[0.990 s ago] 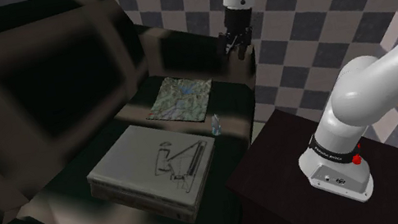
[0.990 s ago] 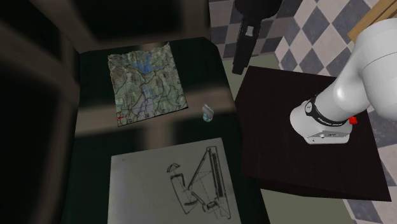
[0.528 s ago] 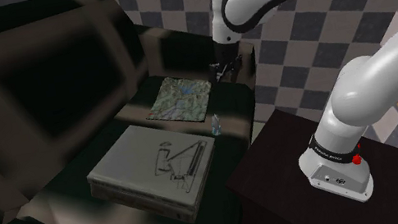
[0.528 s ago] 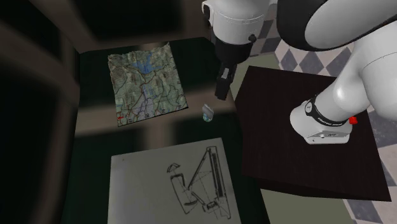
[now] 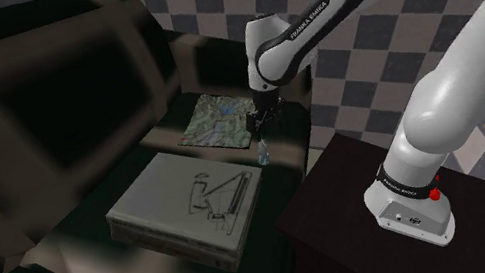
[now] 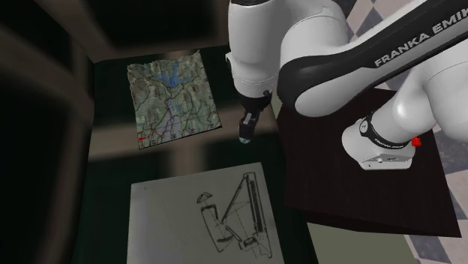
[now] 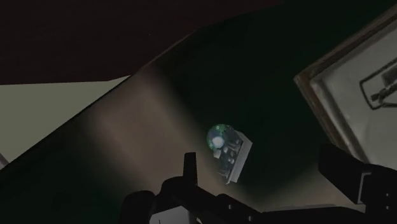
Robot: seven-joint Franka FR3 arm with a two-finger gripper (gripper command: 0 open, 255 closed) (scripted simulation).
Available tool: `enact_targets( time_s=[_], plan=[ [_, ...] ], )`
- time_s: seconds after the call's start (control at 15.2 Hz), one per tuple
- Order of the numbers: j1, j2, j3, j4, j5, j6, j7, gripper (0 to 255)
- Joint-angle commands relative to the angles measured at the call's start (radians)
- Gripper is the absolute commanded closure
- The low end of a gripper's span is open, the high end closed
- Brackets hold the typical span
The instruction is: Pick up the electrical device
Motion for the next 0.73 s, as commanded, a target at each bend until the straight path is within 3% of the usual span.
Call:
enact_targets(
  time_s=[0.0,0.66],
  plan=[
    [-0.002,0.078,0.009,-0.001,-0.009,0.068,0.022,0],
    [-0.004,0.249,0.014,-0.004,-0.031,0.234,0.044,0]
  ],
)
